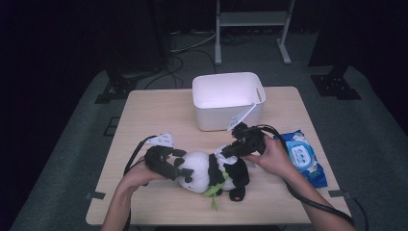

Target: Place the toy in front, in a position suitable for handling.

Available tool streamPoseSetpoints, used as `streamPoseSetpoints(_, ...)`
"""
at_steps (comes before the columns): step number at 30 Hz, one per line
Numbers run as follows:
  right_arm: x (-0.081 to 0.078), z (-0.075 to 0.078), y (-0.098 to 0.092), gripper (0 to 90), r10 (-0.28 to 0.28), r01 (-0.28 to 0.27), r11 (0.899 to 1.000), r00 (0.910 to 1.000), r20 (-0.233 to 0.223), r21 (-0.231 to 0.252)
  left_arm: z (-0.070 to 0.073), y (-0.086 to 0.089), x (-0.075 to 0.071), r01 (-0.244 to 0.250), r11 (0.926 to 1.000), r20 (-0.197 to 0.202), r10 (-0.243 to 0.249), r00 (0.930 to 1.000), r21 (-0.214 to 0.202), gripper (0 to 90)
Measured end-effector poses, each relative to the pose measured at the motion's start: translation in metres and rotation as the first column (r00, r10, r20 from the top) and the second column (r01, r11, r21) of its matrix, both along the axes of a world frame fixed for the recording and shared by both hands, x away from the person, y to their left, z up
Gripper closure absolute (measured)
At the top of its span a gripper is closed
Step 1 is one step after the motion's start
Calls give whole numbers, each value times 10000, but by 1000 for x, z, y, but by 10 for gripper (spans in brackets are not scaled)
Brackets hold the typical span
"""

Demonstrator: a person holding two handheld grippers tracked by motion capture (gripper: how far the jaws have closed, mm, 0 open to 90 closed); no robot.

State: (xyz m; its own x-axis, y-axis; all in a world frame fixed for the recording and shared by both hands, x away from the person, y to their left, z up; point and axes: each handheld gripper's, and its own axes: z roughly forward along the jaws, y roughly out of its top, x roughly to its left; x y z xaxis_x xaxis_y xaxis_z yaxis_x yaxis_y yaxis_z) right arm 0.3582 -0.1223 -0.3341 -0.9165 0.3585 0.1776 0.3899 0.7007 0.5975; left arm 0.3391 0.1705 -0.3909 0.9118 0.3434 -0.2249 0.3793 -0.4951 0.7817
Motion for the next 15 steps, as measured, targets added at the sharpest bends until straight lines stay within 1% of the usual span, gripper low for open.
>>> streamPoseSetpoints(4, -6, -1, 0, 826, 59, -58, 9999, 10000, -52, 136, 4, -2, -2, 53, 9999, 28, -52, 10000, -151, 142)
streamPoseSetpoints(9, -14, -2, -2, 827, 283, -283, 9993, 9996, -3, 232, 8, -3, -4, 137, 9993, 93, -134, 9999, -336, 147)
streamPoseSetpoints(11, -17, -2, -1, 826, 318, -316, 9991, 9995, -78, 276, 10, -3, -4, 166, 9991, 135, -161, 9998, -379, 147)
streamPoseSetpoints(12, -19, -2, -1, 826, 375, -374, 9990, 9993, -36, 256, 11, -3, -5, 156, 9990, 144, -150, 9998, -409, 147)
streamPoseSetpoints(15, -25, -2, 0, 826, 520, -518, 9984, 9986, -104, 244, 13, -2, -5, 164, 9984, 183, -154, 9997, -535, 150)
